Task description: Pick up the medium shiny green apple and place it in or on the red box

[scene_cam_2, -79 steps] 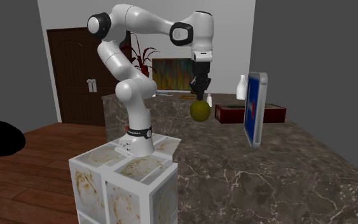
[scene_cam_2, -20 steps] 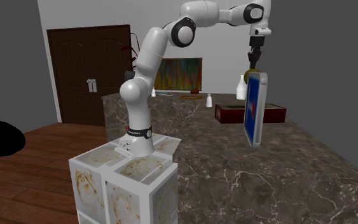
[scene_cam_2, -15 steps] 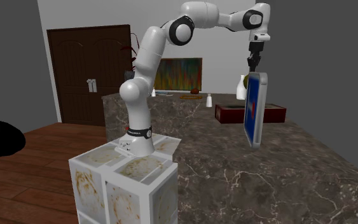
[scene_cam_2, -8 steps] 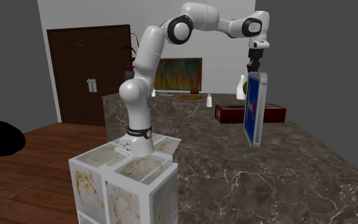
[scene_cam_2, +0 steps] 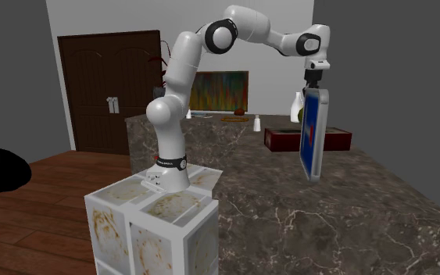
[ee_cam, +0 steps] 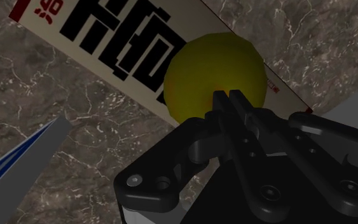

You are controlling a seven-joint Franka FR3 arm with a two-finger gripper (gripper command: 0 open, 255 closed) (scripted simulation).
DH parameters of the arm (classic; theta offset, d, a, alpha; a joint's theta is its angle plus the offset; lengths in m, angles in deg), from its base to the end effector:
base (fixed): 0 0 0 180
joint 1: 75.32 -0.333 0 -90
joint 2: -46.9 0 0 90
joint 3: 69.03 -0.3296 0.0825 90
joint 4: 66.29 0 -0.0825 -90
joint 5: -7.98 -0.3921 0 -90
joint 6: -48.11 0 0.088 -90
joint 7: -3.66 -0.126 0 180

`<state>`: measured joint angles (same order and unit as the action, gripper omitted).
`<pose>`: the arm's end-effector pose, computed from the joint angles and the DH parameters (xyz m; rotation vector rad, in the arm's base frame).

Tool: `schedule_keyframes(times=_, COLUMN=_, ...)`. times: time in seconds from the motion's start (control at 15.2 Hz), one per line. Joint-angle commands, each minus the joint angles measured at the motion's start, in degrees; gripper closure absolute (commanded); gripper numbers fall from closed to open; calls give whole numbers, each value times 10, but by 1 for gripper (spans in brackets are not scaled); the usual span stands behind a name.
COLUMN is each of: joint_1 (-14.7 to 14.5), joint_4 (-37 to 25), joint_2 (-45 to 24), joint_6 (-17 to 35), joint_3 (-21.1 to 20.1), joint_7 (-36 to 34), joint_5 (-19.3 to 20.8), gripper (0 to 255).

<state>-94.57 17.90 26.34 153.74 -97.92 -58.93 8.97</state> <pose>0.4866 0.4714 0.4936 -2.9734 0.4194 0.1387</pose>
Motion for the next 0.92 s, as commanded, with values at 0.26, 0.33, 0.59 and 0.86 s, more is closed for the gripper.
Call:
schedule_keyframes(times=0.26, joint_1=1, joint_4=8, joint_2=0, joint_6=8, joint_3=0, joint_7=2, joint_5=0, gripper=255)
schedule_keyframes(times=0.33, joint_1=1, joint_4=8, joint_2=0, joint_6=8, joint_3=0, joint_7=2, joint_5=0, gripper=255)
schedule_keyframes(times=0.59, joint_1=1, joint_4=8, joint_2=0, joint_6=8, joint_3=0, joint_7=2, joint_5=0, gripper=0)
schedule_keyframes(times=0.86, joint_1=1, joint_4=8, joint_2=0, joint_6=8, joint_3=0, joint_7=2, joint_5=0, gripper=0)
